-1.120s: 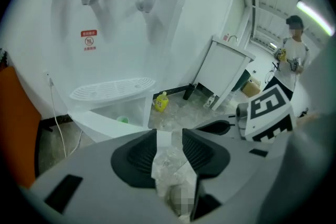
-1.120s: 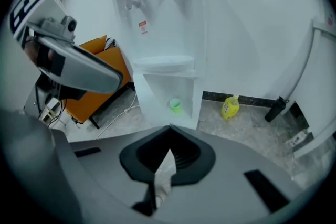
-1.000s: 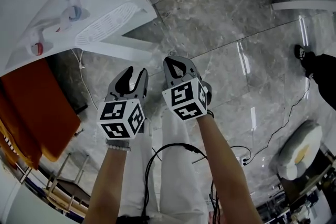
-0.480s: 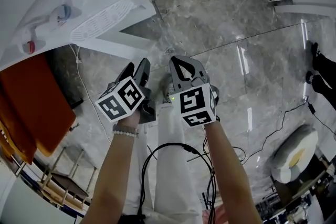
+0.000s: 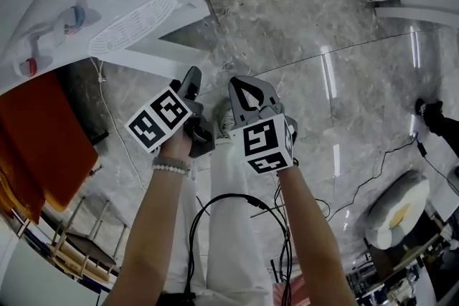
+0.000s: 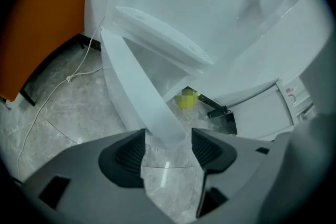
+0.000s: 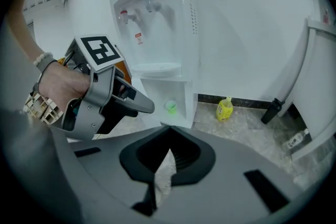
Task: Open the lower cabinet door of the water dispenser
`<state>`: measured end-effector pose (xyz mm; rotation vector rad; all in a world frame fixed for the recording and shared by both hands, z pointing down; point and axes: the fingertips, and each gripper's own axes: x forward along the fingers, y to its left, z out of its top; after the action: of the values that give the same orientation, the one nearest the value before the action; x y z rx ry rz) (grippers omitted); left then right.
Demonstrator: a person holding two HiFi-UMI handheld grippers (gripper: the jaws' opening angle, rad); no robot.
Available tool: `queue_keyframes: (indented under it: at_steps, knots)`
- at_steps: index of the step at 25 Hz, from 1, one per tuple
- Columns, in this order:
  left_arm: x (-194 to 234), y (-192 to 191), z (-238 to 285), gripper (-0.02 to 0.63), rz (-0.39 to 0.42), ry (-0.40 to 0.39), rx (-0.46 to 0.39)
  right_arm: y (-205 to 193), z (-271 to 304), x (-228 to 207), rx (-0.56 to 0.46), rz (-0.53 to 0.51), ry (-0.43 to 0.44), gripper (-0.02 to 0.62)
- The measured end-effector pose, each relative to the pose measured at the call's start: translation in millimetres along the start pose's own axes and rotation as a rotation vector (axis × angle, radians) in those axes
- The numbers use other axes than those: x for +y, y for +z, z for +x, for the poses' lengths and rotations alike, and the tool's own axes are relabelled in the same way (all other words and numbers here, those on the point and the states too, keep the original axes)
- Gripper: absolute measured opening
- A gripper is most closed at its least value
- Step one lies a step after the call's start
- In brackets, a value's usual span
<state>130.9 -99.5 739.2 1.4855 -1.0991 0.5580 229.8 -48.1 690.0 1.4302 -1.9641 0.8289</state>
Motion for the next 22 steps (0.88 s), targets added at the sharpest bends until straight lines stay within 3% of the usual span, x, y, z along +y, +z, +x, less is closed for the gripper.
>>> queue_keyframes:
  at_steps: [4, 22]
  knots:
    - [4.3, 1.2, 5.1, 0.276, -0.026, 0.014, 0.001, -2.1, 1.5, 1.9, 0.01, -0.007, 0.009, 0.005]
    - [22.2, -11.8, -6.7, 0.273, 0.041, -0.041, 0.075, 7.5, 5.8, 19.3, -0.004, -0.034, -0.01, 0.005]
